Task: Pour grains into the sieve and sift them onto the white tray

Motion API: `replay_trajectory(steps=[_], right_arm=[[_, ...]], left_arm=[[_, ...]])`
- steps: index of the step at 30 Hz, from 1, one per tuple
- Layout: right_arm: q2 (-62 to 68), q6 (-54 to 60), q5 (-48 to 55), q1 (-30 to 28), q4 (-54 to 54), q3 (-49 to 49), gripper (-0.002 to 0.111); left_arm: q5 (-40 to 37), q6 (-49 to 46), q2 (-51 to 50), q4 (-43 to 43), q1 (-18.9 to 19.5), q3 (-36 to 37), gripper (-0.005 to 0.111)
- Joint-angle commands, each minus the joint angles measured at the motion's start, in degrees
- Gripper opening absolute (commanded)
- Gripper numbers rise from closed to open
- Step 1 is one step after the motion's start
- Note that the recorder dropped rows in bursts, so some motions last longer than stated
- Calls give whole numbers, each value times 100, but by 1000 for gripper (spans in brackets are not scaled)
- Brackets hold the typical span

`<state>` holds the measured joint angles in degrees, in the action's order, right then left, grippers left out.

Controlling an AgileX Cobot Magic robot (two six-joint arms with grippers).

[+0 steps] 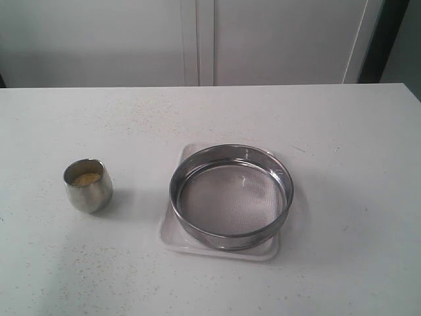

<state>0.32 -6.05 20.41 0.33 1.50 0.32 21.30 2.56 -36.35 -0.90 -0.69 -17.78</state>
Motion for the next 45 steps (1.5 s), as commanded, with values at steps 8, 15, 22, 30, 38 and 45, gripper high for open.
replay_trajectory(steps=[8,15,22,30,38,45], right_arm=[[-32,-14,-82,-33,16,-32,0],[-32,-14,-82,-33,16,-32,0],[-32,-14,-82,-33,16,-32,0],[-32,-14,-82,-33,16,-32,0],[-32,-14,-82,-33,16,-32,0],[-32,-14,-82,-33,16,-32,0]], left_arm=[[728,44,-1237,34,-3,138,0],[1756,611,-1837,-916,-3,492,0],[2394,842,-2429,-1965,-3,706,0],[3407,1320,-3263,-2656,-3,713,0],[4435,1594,-4265,-2749,-3,713,0],[4866,1561,-5439,-2880,-3,701,0]])
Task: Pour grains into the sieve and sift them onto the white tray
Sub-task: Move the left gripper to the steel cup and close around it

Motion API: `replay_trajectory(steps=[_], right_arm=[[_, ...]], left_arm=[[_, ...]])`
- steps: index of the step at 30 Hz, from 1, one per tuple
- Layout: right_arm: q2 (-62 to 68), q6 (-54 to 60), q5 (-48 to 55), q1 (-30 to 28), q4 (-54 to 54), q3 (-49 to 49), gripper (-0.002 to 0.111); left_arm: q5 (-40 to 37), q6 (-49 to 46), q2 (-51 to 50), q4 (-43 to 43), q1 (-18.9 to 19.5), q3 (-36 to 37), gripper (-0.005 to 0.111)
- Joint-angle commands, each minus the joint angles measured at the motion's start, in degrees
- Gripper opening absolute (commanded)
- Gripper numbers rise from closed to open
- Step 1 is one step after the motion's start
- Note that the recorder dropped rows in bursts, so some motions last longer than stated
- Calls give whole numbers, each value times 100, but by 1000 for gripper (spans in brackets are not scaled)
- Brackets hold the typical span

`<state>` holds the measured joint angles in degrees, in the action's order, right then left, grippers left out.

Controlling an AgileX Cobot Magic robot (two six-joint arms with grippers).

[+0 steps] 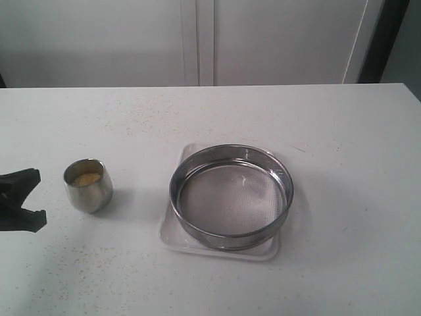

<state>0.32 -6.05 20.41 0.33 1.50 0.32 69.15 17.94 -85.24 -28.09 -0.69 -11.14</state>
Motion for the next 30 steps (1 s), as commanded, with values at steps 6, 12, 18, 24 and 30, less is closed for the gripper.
replay_trajectory(steps=[6,12,18,24,30], right_arm=[[-32,-14,-82,-33,16,-32,0],[-32,-14,-82,-33,16,-32,0],[-32,-14,-82,-33,16,-32,0],[-32,-14,-82,-33,16,-32,0],[-32,-14,-82,-33,16,-32,0]], left_arm=[[81,-342,-777,-203,-3,37,0],[81,-491,-777,-193,-3,37,0],[81,-491,-777,-410,-3,37,48],[81,-484,-777,-437,-3,37,105],[81,-484,-777,-479,-3,37,105]])
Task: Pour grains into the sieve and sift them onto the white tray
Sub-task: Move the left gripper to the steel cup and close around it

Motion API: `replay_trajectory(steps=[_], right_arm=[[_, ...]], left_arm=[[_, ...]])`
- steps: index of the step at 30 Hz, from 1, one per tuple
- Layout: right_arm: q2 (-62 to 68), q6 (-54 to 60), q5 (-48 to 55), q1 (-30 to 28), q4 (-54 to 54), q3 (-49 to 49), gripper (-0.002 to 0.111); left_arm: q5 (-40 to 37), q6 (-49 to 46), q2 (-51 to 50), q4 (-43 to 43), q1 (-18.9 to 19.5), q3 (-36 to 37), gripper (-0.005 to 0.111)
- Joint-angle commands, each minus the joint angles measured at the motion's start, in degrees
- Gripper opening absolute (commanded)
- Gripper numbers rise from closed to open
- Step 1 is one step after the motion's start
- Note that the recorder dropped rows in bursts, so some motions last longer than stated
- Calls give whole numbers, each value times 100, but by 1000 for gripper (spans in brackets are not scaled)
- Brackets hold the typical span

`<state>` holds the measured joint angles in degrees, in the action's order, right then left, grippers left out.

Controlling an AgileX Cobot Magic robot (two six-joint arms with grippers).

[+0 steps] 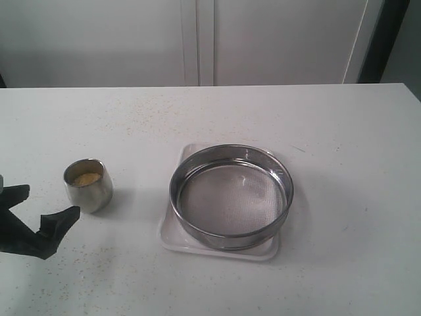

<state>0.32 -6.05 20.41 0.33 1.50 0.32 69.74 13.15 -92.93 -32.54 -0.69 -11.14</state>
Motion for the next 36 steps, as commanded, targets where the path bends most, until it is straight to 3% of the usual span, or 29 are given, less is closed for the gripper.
replay_trajectory(steps=[1,8,36], right_arm=[[-32,-14,-82,-33,16,-32,0],[-32,-14,-82,-33,16,-32,0],[-32,-14,-82,-33,16,-32,0]], left_arm=[[22,-4,-8,-33,-3,37,105],[22,-4,-94,-34,-3,-32,105],[22,517,-1604,-995,-3,-1631,105]])
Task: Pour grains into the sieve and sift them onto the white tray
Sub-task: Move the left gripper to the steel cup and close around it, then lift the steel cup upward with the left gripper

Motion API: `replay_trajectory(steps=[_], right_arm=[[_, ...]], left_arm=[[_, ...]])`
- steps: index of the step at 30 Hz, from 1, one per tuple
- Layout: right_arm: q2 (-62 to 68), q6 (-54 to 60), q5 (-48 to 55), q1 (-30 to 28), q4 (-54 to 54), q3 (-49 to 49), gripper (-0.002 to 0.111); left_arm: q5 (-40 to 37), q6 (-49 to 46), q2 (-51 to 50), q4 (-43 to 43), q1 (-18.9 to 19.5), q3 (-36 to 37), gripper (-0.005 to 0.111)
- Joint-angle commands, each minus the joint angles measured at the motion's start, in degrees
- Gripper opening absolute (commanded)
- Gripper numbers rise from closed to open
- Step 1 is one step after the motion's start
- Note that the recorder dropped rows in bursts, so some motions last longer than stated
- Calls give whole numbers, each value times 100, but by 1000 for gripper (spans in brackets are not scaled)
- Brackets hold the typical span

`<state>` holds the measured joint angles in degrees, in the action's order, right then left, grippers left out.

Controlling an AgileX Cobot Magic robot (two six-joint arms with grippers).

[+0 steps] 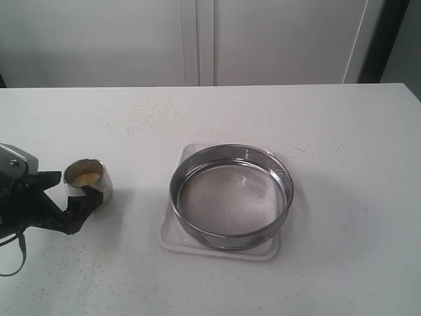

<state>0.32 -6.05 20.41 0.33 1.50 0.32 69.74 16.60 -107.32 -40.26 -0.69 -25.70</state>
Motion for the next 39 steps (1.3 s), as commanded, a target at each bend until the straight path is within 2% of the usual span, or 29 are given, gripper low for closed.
replay_trajectory(steps=[1,20,39], right_arm=[[-32,-14,-82,-33,16,-32,0],[-32,-14,-82,-33,16,-32,0],[-32,-14,-82,-33,16,-32,0]], left_arm=[[22,186,-209,-250,-3,-226,105],[22,447,-740,-612,-3,-956,105],[22,440,-1063,-869,-3,-1180,105]])
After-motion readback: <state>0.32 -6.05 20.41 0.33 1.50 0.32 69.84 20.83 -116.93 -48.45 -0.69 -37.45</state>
